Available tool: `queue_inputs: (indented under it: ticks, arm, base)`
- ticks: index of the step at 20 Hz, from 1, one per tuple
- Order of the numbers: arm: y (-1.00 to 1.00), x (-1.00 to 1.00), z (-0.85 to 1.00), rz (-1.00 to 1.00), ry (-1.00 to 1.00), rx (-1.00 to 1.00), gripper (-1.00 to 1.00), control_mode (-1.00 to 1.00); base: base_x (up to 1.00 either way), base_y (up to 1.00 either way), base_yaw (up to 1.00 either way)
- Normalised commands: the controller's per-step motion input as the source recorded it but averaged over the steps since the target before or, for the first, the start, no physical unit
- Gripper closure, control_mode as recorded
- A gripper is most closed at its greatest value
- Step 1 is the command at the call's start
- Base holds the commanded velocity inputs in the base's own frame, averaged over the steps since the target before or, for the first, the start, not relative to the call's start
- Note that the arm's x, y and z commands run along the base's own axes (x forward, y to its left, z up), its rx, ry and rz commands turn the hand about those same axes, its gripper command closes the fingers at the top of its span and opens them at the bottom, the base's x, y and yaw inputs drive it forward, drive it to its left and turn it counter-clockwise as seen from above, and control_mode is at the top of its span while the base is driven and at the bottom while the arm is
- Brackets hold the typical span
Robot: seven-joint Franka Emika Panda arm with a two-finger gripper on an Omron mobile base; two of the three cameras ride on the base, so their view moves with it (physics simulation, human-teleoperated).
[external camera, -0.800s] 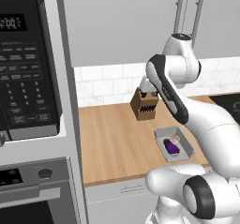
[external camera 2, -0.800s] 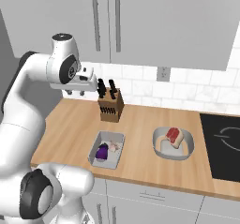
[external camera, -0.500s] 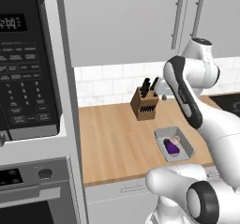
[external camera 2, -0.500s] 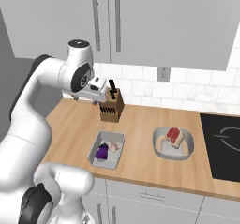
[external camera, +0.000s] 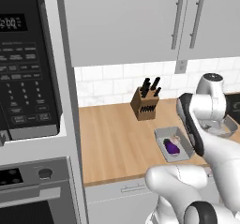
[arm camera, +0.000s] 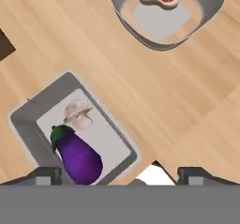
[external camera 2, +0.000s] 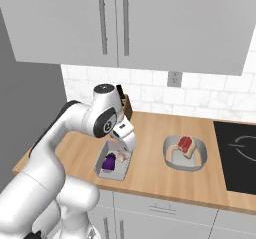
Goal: Take the meat container that has the steak and place it on the second highest rack of the freezer. Then take the vegetable container that has the garlic and eggplant and place it on the highest rack of the freezer.
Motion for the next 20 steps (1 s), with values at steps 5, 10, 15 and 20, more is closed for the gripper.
queue_inputs:
  ticks: [5,10,15,20]
  arm:
    - [-0.32,0.05,-1.00,-0.32,0.15,0.12,-1.00,-1.00]
    - [0.04,-0.11,-0.54,-0.04,0.12,0.36,-1.00,-1.00]
    - [0.00,0.36,-0.14,-0.01,0.04,0.00,-1.00,-1.00]
    - [0.00,0.12,-0.64,0.00,0.14,-0.02,-1.00,-1.00]
  base:
    - [0.00,0.00,0.00]
    - [0.00,0.00,0.00]
    - [0.00,0.00,0.00]
    - [0.00,0.00,0.00]
